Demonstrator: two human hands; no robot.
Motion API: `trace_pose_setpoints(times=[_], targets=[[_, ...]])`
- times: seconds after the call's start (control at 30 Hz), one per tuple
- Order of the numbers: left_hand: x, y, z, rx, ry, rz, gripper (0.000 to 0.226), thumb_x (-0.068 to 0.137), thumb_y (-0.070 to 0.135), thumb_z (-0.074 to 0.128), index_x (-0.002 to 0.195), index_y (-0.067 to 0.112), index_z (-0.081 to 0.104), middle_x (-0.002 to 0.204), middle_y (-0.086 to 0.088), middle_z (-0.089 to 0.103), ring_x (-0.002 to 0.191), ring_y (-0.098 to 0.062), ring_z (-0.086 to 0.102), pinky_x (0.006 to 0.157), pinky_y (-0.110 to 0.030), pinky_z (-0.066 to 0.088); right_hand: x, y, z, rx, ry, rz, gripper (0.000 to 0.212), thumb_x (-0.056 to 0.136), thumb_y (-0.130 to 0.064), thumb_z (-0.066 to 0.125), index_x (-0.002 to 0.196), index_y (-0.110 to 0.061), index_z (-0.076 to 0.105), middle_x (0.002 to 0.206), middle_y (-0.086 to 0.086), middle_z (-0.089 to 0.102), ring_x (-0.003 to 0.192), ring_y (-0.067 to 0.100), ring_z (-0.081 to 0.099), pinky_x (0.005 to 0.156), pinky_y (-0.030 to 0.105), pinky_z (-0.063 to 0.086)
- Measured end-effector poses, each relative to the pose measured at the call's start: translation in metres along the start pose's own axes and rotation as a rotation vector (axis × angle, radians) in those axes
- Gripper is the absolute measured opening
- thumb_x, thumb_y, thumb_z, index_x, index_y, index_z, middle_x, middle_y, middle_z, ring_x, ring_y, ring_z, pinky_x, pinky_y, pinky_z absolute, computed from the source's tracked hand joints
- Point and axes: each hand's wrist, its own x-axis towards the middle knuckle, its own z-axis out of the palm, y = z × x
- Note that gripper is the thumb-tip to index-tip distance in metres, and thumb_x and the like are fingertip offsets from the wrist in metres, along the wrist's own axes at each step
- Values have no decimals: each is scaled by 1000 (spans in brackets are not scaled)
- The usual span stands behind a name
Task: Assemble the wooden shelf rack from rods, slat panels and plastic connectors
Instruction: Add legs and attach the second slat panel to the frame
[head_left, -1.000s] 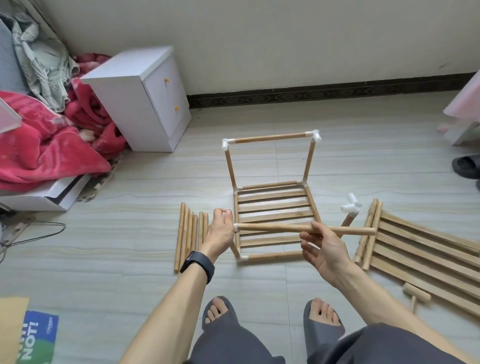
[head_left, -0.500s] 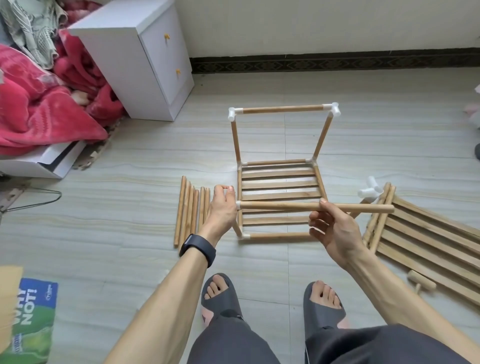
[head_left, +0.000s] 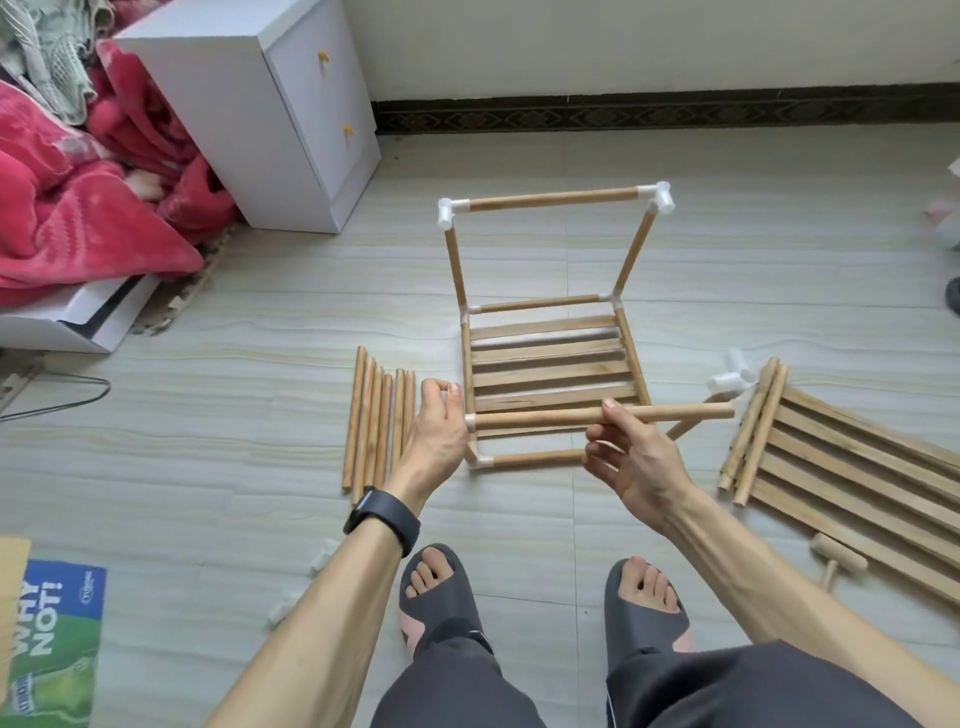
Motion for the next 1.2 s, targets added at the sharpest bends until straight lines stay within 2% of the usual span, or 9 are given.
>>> trace_pose_setpoints(times=[0.17, 0.27, 0.43, 0.63, 0.73, 0.83, 0.93, 1.03, 1.2], targets=[[10, 5, -12, 35, 1, -12, 30, 108, 43, 27, 109, 18, 44, 95, -1, 55, 88, -18, 58, 65, -28, 38, -3, 0, 1, -24, -22, 44, 22, 97, -35, 65, 89, -15, 70, 81, 4, 72, 60, 14, 61, 58, 28, 50], [17, 14, -20, 106, -6, -9, 27, 109, 39, 29, 113, 18, 48, 99, -1, 60, 96, -21, 62, 74, -33, 41, -8, 1, -13, -140, -77, 55, 39, 96, -47, 64, 104, -12, 76, 92, 4, 75, 68, 14, 63, 63, 28, 52], [19, 49, -17, 654, 171, 289, 31, 104, 37, 41, 126, 20, 55, 121, -9, 58, 114, -26, 48, 90, -37, 39, -12, -6, -73, -221, 66, -54, 46, 88, -52, 68, 103, -9, 73, 82, 2, 68, 66, 14, 60, 60, 28, 46], [8, 118, 59, 766, -212, 679, 62, 94, 69, 41, 142, 29, 44, 136, 1, 55, 123, -19, 49, 102, -38, 43, 3, -44, -127, -57, 476, -362, 34, 98, -48, 60, 90, -16, 53, 72, -1, 44, 60, 13, 44, 53, 28, 34], [3, 140, 108, 818, -371, 725, 73, 89, 76, 46, 145, 28, 40, 132, 0, 58, 119, -22, 54, 95, -39, 46, 21, -60, -118, -201, 408, -367, 52, 91, -66, 54, 102, -16, 60, 91, -6, 61, 81, 10, 58, 69, 30, 43], [6, 146, 137, 844, -407, 753, 64, 93, 71, 47, 142, 29, 42, 119, 2, 64, 108, -24, 62, 75, -37, 46, 37, -62, -107, -379, 258, -276, 58, 85, -72, 54, 105, -20, 68, 101, -9, 69, 96, 9, 64, 85, 31, 48], [8, 137, 146, 841, -365, 848, 52, 100, 63, 38, 140, 30, 39, 114, 5, 65, 97, -25, 66, 60, -35, 40, 51, -55, -115, -485, 165, -288, 41, 90, -56, 57, 82, -17, 65, 73, -9, 67, 78, 13, 63, 77, 30, 46], [7, 131, 147, 853, -364, 889, 54, 100, 65, 30, 146, 37, 28, 116, 7, 65, 90, -26, 68, 55, -34, 36, 57, -53, -123, -466, 187, -319, 43, 86, -54, 56, 81, -13, 64, 73, -4, 64, 75, 11, 62, 76, 32, 46], [19, 135, 138, 773, -350, 843, 47, 99, 67, 22, 144, 54, 25, 107, 10, 60, 88, -23, 67, 58, -35, 47, 64, -50, -120, -425, 233, -383, 30, 95, -39, 54, 78, -17, 64, 64, -13, 64, 65, -3, 60, 65, 14, 44]])
